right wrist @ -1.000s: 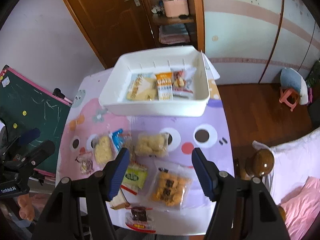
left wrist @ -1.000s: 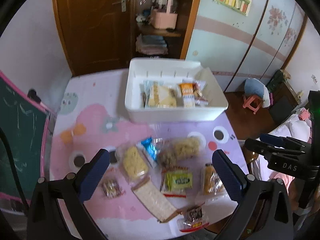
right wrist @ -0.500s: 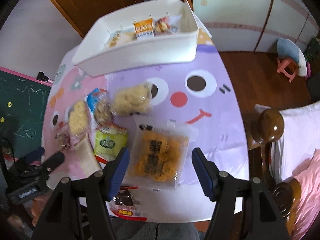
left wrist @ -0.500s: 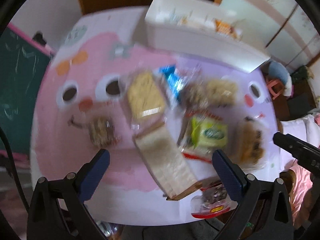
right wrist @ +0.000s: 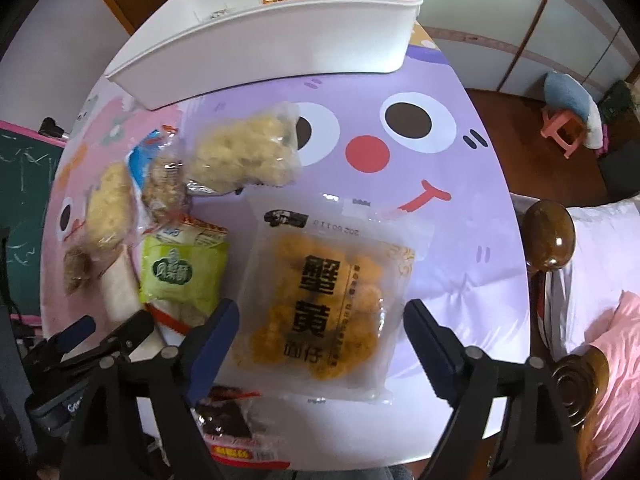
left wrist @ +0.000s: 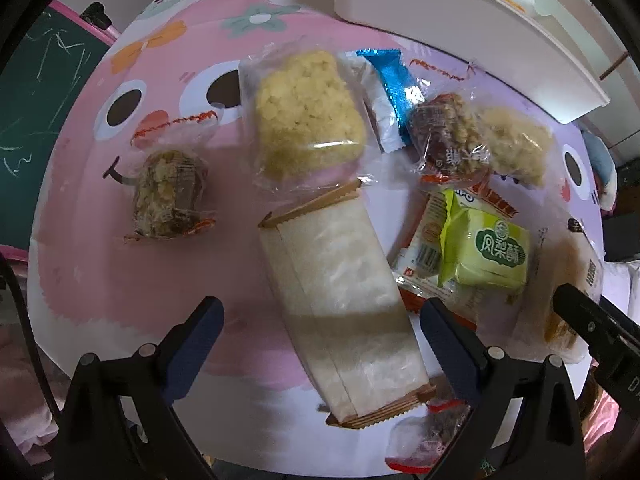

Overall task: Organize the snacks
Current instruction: 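Grasp the paper-wrapped cake with the left tool while the right tool grasps the crab-roe cracker bag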

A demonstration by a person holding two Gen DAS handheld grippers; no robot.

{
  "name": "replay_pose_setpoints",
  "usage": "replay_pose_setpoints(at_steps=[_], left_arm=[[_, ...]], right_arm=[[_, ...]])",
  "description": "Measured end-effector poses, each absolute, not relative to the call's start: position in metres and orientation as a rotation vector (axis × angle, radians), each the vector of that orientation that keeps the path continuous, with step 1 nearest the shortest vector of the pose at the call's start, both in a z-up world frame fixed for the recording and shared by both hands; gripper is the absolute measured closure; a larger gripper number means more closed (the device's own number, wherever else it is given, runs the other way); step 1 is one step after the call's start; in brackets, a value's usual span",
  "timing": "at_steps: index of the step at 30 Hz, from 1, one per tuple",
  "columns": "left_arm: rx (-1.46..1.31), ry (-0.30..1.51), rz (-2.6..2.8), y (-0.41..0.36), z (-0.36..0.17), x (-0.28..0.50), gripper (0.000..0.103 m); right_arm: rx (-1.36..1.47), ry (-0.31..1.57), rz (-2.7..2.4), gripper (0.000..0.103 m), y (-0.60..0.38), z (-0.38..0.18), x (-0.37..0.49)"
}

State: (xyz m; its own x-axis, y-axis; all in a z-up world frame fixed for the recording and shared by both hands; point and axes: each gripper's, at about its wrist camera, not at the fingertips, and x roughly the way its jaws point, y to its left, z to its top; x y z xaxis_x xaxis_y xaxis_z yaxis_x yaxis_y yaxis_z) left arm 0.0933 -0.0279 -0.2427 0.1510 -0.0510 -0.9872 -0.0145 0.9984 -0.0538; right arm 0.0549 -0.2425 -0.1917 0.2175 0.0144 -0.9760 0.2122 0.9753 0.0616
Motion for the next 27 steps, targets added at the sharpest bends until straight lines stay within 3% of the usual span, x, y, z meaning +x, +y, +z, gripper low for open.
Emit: replay_pose_setpoints(at_steps=[11,17,19,24,27], left_arm=[[-0.033,1.443,0.001,-0.022,-0.259,0.084,0.008],[-0.036,1.431,0.001,-0.008,-0.252,0.082,0.033],[-0.043,1.425,0.008,0.001,-0.244,0.086,0.049],[-0.074,1.421,-0.01,0.015,-0.238,0.086,0.051],[-0.084,1.422,-0.015,0.02,-0.237,0.083,0.051]], right_arm=[[0.246,1.415,-0.155,0.012,-0.242,-0.217,0.069],[0.264,1.42,-0.143,0.018,-0.245,-0.22,0.07],[0.256,1.414,-0.138,0.021,-0.246,-0.218,0.069],[0.248,1.402,-0.134,0.025,-0.244,-0.216,0.061],[0.248,1.389,-0.135,0.035,-0.243,-0.211,0.057]])
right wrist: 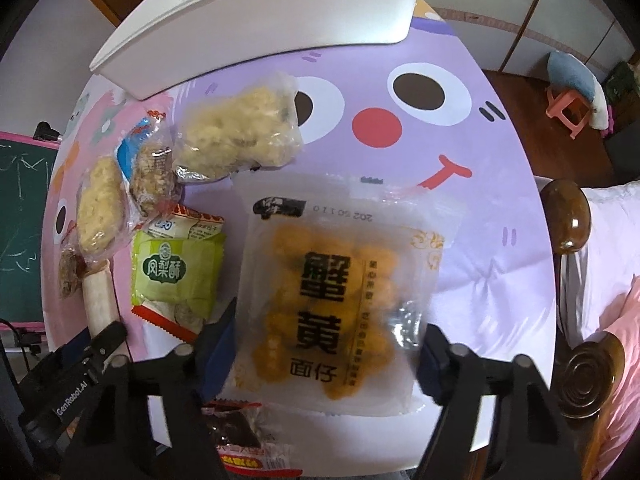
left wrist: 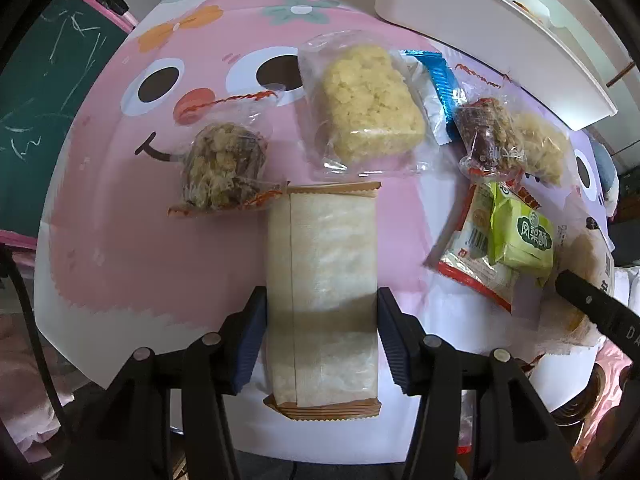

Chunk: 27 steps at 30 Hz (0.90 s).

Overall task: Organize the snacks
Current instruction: 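Grasp the paper-wrapped cake with the left tool while the right tool grasps the crab-roe cracker bag, then carry both snacks over the white tray and release the cracker bag from the right tool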

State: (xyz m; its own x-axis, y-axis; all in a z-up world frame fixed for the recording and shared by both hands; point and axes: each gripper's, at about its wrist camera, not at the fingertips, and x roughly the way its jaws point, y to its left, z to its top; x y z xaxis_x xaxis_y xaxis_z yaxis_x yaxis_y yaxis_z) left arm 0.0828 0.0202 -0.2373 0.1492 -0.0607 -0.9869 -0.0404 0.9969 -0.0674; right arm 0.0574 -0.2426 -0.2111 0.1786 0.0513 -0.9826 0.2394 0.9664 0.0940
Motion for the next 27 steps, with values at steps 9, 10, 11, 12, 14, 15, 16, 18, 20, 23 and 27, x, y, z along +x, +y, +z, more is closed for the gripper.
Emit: replay_pose_setpoints(at_steps=[9,10,11,12,14,15,16,18,20,23,27], left_arm=[[-0.079,1.367,-0.027,0.018,-0.219,0.075,0.051],[-0.075,1.358,-0.029,0.016,-0.215,0.075,0.051],[-0.069,1.348,-0.031,0.014,-0.211,0.075,0.051],[-0.064,1.337,-0.034,0.013,-0.205,0.076,0.051],[-0.055,1.315,-0.04,0.008,-0.196,0.077,0.051],[-0.047,1.304,-0.044,0.005,-0.19,0.078,0.051],[-0.043,1.295,-0.048,0.001,-0.185,0.08,0.051],[-0.041,1.274,-0.062,-0.003,-0.174,0.08,0.051],[-0.035,1.253,-0.076,-0.009,-0.164,0.083,0.051],[-0.016,1.211,-0.095,-0.019,-0.14,0.088,0.051],[-0.003,1.163,-0.127,-0.028,-0.113,0.098,0.051]], right_arm=[[0.273,1.341,-0.125,0.036,-0.242,-0.191,0.055],[0.277,1.338,-0.123,0.036,-0.244,-0.19,0.054],[0.282,1.334,-0.121,0.036,-0.245,-0.187,0.053],[0.284,1.33,-0.118,0.036,-0.248,-0.185,0.05],[0.289,1.32,-0.11,0.036,-0.25,-0.178,0.05],[0.29,1.313,-0.107,0.036,-0.251,-0.174,0.052],[0.291,1.306,-0.104,0.036,-0.252,-0.17,0.052],[0.29,1.289,-0.094,0.036,-0.252,-0.161,0.055],[0.287,1.268,-0.085,0.036,-0.252,-0.151,0.056],[0.275,1.229,-0.071,0.036,-0.25,-0.133,0.059],[0.254,1.174,-0.052,0.036,-0.246,-0.109,0.063]])
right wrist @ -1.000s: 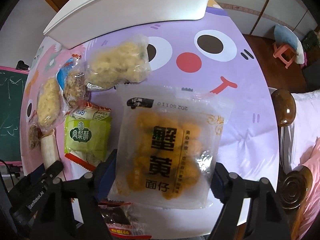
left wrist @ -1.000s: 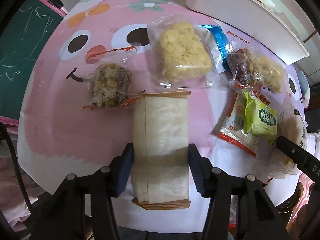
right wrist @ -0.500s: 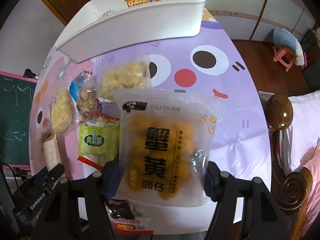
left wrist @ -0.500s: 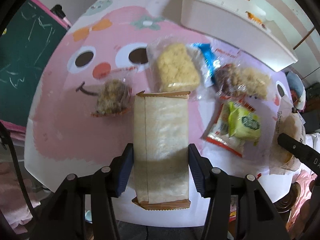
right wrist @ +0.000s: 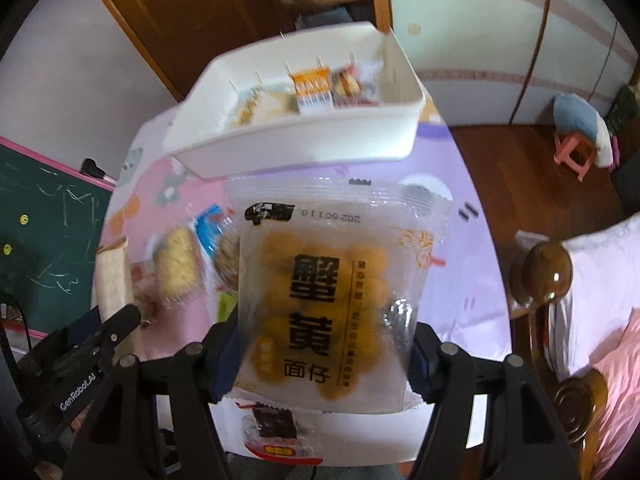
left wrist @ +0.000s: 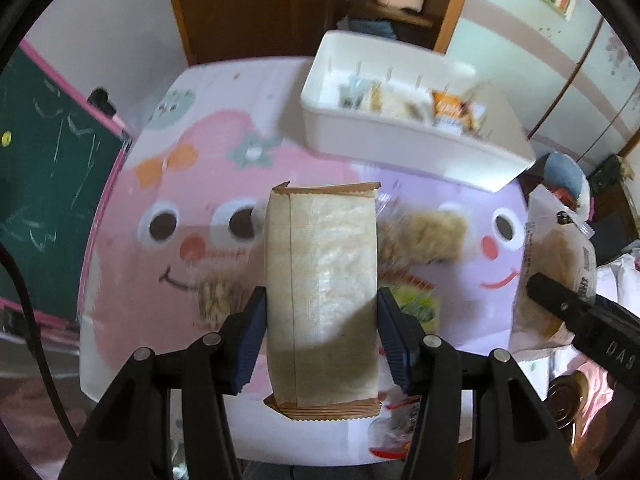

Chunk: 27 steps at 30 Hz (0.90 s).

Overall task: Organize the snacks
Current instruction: 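Carry both snacks over the white tray and release the cracker bag from the right tool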

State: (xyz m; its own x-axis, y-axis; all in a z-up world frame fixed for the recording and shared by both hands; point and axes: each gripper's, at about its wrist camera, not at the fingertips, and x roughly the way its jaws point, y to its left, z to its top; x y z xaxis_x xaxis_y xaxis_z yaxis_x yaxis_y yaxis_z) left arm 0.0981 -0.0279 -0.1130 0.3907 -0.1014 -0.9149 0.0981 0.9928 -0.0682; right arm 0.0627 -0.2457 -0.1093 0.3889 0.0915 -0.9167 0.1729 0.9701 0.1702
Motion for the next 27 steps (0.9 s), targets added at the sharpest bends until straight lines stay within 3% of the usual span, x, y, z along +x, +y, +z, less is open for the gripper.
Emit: replay_pose_setpoints(at_steps=[15,27], left_arm=[[0.002,1.032,-0.187,-0.05,-0.035,0.148,0.051],[0.014,0.953,-0.206,-0.061,-0.003,0.211,0.051]], right_arm=[[0.147,1.016,-0.057,0.036,-0.238,-0.036,0.094],[0.085,0.901,-0.088,0.036,-0.233,0.006,0.145]])
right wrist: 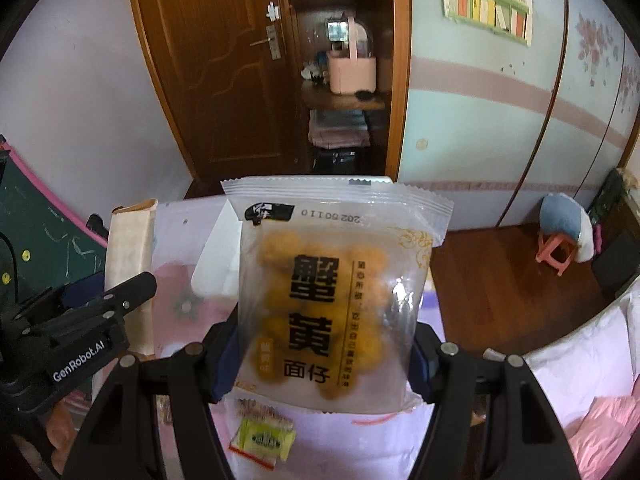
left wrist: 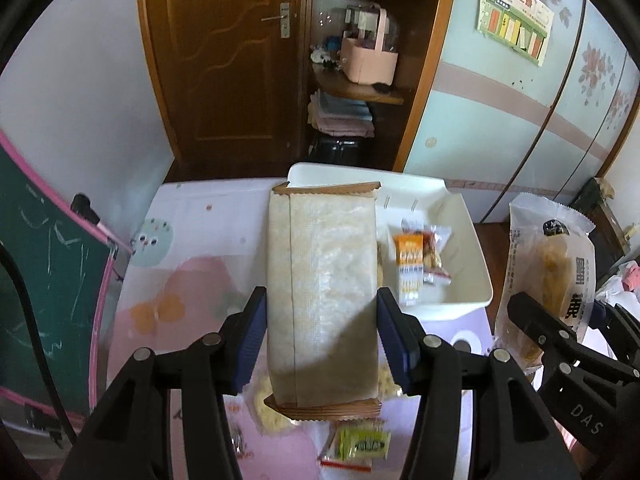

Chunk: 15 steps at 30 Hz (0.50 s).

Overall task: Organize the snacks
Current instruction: 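Carry both snacks over the white tray and release the cracker bag from the right tool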

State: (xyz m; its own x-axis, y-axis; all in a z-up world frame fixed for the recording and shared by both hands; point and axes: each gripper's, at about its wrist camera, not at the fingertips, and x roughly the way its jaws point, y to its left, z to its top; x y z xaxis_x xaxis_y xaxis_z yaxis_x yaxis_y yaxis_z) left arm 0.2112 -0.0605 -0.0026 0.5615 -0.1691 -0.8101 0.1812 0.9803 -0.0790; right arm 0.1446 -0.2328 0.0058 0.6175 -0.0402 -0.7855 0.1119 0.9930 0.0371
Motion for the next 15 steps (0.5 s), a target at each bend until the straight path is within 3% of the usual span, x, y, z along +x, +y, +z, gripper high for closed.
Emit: replay_pose_setpoints(at_steps=[15], left_arm=[[0.065,0.931,-0.243,-0.094,-0.007,0.302,0.051]], right_arm=[[0.079,0.87,-0.174,0.035,-0.249,0.005,0.234]])
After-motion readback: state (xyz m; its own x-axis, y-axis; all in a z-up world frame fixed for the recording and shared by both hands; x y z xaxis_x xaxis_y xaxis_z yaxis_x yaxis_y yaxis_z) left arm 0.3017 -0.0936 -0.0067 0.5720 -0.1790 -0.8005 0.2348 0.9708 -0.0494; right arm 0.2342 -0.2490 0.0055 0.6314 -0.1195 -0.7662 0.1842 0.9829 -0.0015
